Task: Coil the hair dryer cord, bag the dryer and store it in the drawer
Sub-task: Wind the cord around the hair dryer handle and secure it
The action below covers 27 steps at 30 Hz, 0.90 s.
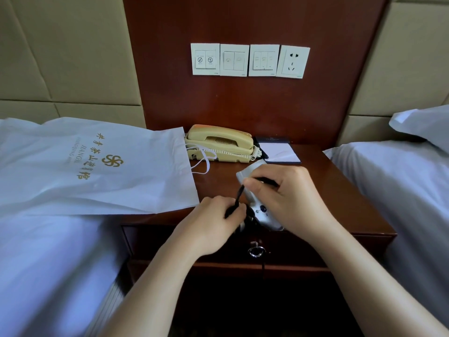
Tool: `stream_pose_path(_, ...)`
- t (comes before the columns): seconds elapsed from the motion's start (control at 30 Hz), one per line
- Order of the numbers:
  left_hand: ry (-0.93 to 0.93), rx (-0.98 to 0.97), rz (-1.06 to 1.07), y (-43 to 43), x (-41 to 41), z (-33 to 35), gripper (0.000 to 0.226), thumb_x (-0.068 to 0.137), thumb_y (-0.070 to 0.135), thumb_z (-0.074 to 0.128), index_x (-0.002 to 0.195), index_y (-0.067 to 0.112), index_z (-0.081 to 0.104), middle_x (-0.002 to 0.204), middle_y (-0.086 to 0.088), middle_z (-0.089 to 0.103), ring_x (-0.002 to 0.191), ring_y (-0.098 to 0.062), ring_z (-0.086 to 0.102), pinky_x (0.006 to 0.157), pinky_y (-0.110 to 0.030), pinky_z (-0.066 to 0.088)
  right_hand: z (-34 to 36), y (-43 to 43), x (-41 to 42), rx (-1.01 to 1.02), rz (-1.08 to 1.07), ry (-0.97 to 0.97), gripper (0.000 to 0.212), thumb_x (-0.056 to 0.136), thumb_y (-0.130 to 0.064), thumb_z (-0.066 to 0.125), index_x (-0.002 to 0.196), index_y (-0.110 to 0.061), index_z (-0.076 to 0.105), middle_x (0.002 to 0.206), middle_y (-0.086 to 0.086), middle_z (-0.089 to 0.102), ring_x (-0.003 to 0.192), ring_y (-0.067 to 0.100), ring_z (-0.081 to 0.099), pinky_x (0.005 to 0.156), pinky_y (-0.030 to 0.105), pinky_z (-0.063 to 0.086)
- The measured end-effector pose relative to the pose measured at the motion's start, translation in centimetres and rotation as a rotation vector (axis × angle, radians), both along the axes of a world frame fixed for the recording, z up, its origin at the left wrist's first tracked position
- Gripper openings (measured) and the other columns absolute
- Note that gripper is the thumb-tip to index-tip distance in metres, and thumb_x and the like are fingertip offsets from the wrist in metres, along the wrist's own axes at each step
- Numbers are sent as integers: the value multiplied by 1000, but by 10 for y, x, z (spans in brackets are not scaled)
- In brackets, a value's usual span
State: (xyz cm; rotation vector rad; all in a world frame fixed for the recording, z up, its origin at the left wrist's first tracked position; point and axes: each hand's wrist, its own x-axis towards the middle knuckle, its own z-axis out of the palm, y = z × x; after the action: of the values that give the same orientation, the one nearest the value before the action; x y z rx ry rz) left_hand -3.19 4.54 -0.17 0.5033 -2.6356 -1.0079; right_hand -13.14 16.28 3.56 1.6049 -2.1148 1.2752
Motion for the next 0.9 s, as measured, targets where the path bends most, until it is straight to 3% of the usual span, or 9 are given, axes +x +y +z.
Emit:
stream_pose_path(0.1, -31, -29, -5, -2, 1, -1, 37, 93, 39, 38, 61, 24, 48, 52, 2, 50, 48, -22, 50, 53, -40, 41, 2, 1, -4, 83, -49, 44, 23, 83, -28, 66, 65, -14, 63, 53, -9, 53, 53, 15, 50, 50, 29, 38)
stream_pose_path(0.2, -64, -50, 10, -5, 4, -2, 32, 94, 36, 40, 68, 24, 55, 47, 4, 46, 46, -19, 45, 52, -33, 35, 11, 10, -11, 188, -49, -6, 30, 82, -32, 66, 59, -14, 58, 48, -5, 45, 49, 11, 39, 47, 21, 29)
stream_pose_path(0.33, -60, 9, 42, -11, 9, 0, 33, 92, 35, 39, 67, 27, 58, 42, 7, 44, 45, -19, 46, 52, -35, 41, 15, 22, -22, 317, 35, -159, 28, 83, -34, 64, 64, -13, 62, 47, -3, 49, 42, 6, 38, 47, 20, 33)
stream_pose_path(0.43, -64, 68, 63, -14, 12, 2, 32, 94, 34, 38, 82, 19, 63, 44, 5, 43, 46, -20, 48, 52, -41, 47, 12, 27, -25, 292, 198, -390, 31, 91, -22, 56, 65, -7, 58, 43, -4, 48, 37, 8, 36, 43, 24, 35)
stream_pose_path(0.6, -81, 88, 106, -21, 16, -2, 36, 96, 32, 34, 103, 11, 63, 34, 8, 40, 44, -17, 53, 53, -28, 45, 4, 34, -36, 417, 296, -499, 31, 92, -22, 54, 75, 4, 61, 51, 3, 52, 39, 14, 37, 43, 22, 36)
stream_pose_path(0.7, -70, 115, 129, -27, 19, -4, 35, 97, 31, 32, 108, 21, 64, 31, 6, 40, 41, -15, 56, 54, -31, 48, 0, 38, -40, 340, 198, -544, 37, 92, -23, 54, 70, 5, 49, 47, 1, 43, 39, 12, 31, 41, 20, 28)
stream_pose_path(0.77, -57, 118, 149, -31, 21, -6, 33, 96, 29, 32, 107, 25, 64, 31, 3, 39, 40, -14, 56, 49, -28, 44, -1, 36, -41, 215, 62, -523, 34, 93, -22, 53, 65, -3, 49, 44, -6, 39, 39, 7, 29, 40, 17, 24)
stream_pose_path(0.9, -63, 100, 151, -28, 22, -7, 36, 94, 27, 33, 105, 12, 64, 35, 2, 37, 40, -16, 57, 53, -28, 46, -4, 28, -37, 108, 16, -461, 35, 91, -29, 54, 60, -13, 51, 45, -8, 35, 41, 5, 27, 40, 14, 21)
